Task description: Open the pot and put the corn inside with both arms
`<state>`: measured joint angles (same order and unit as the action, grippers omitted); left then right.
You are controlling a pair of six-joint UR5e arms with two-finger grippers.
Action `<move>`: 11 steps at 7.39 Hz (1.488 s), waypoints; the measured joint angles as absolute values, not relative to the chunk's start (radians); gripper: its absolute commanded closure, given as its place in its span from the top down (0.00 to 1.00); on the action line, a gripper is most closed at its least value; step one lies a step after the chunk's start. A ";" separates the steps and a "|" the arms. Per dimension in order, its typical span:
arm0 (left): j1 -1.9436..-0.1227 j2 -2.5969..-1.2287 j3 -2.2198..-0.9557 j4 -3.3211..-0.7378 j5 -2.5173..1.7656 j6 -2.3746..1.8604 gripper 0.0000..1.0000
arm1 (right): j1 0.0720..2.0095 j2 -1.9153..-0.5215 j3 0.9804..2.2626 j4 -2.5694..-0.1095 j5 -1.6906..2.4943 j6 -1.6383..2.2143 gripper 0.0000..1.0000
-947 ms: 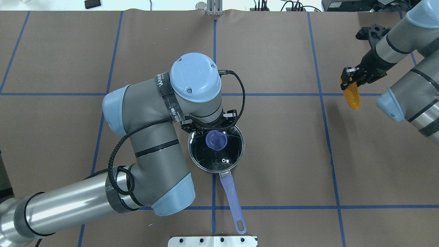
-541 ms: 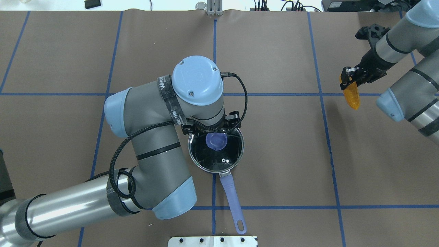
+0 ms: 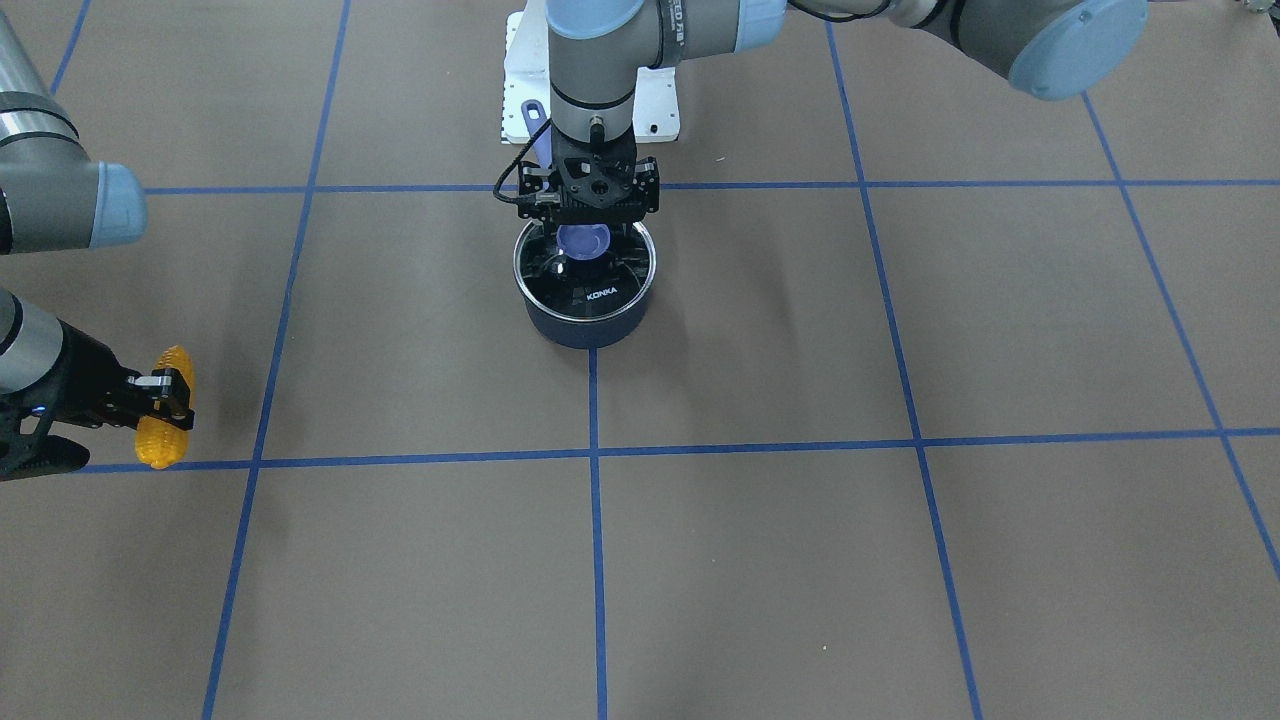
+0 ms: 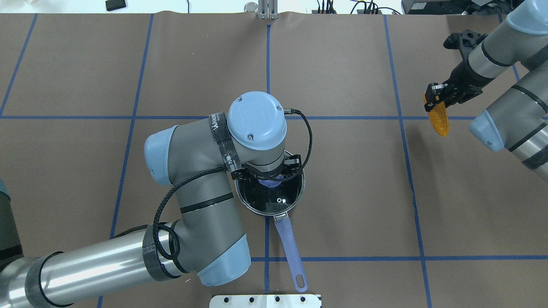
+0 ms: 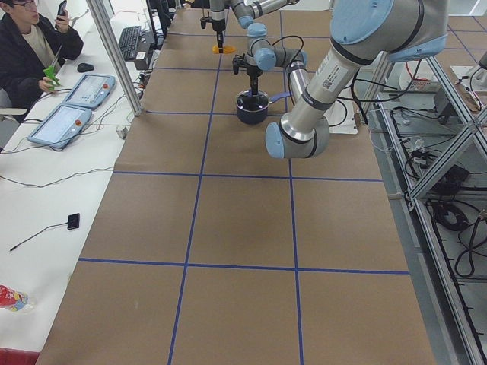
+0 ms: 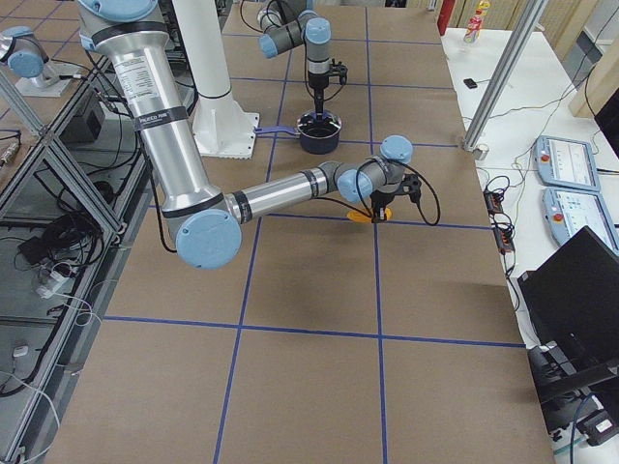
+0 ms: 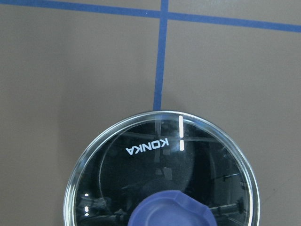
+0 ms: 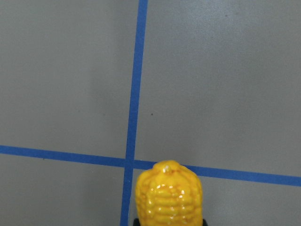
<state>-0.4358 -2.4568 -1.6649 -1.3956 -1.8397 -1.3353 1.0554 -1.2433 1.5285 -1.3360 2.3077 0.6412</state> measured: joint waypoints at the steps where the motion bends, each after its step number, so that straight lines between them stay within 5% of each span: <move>1: -0.432 -2.458 -1.661 -1.397 -1.836 -1.335 0.80 | 1.055 -1.243 1.528 -1.336 2.307 0.641 0.00; 2: -0.430 -2.459 -1.659 -1.398 -1.834 -1.335 0.71 | 1.055 -1.242 1.528 -1.336 2.307 0.641 0.00; 5: -0.430 -2.463 -1.654 -1.399 -1.834 -1.313 0.66 | 1.054 -1.242 1.528 -1.336 2.307 0.641 0.00; 6: -0.431 -2.463 -1.654 -1.398 -1.834 -1.306 0.66 | 1.054 -1.242 1.528 -1.336 2.307 0.641 0.00; 8: -0.431 -2.463 -1.655 -1.399 -1.835 -1.299 0.82 | 1.054 -1.242 1.528 -1.336 2.307 0.641 0.00; 11: -0.437 -2.464 -1.654 -1.399 -1.833 -1.278 0.83 | 1.054 -1.242 1.528 -1.336 2.307 0.641 0.00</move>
<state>-0.4370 -2.4636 -1.6538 -1.3990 -1.8333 -1.2781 1.0539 -1.2422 1.5279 -1.3361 2.3071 0.6412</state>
